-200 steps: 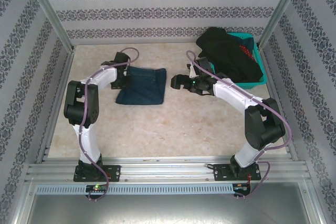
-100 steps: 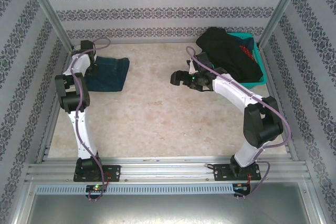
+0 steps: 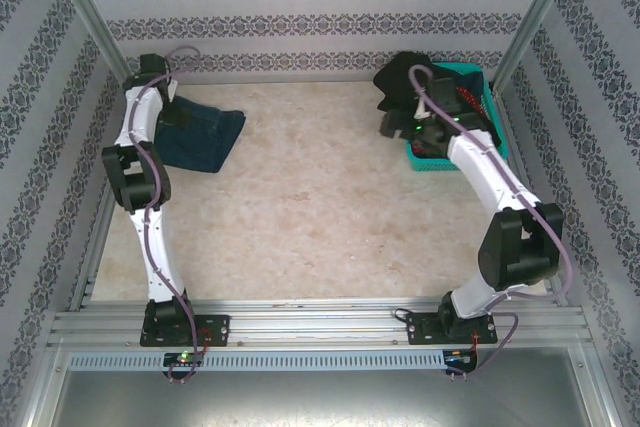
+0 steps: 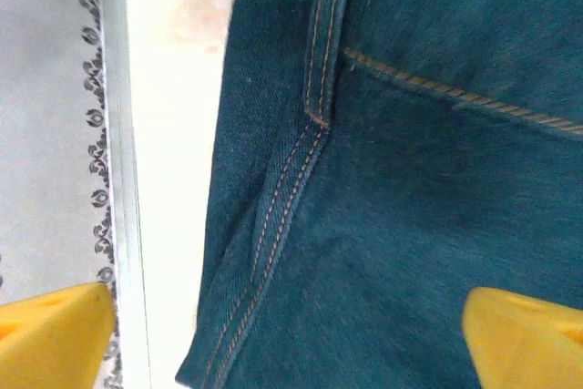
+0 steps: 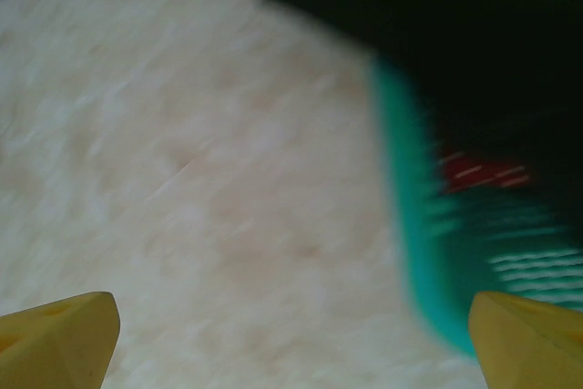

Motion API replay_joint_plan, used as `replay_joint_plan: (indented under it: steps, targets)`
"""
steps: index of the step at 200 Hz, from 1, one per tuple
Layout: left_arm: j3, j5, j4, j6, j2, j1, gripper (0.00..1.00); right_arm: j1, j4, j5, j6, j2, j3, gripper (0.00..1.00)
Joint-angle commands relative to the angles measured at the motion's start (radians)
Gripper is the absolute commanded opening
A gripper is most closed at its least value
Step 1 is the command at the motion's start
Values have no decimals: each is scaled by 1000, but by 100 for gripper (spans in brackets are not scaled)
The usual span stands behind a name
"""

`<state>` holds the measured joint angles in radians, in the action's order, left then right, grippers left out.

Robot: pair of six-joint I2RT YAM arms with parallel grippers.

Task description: Fold and stack the skirts

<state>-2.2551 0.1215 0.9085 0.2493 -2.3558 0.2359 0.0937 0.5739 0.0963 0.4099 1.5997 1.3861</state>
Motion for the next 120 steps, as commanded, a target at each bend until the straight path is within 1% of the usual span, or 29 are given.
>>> replay_joint_plan:
  steps: [1,9,22,38,51,71,89,99,109,114,120]
  targets:
    - [79,-183,-3,-203,176,-3,100,-97,35,-95,-102,47,55,98]
    - [139,-250,-41,-259,209,-11,100,-124,27,-84,-162,82,85,98]
    - [259,-376,-125,-352,260,-25,100,-155,29,-110,-261,146,152,98]
    - [420,-488,-245,-469,315,-44,100,-186,44,-108,-379,245,254,97]
    - [564,-549,-359,-572,355,-50,100,-204,55,-69,-449,321,335,96]
    - [760,-608,-539,-700,388,-52,100,-209,85,-117,-518,432,452,96]
    - [850,-668,-640,-770,372,-57,100,-209,119,-138,-543,510,541,94]
    - [866,-679,-662,-782,352,-69,100,-209,129,-141,-547,539,567,91]
    - [866,-673,-651,-787,331,-86,100,-207,139,-140,-551,561,584,86]
    - [863,-679,-641,-794,321,-96,100,-207,140,-143,-550,566,585,81]
    - [864,-693,-643,-803,315,-109,100,-206,138,-144,-547,567,582,70]
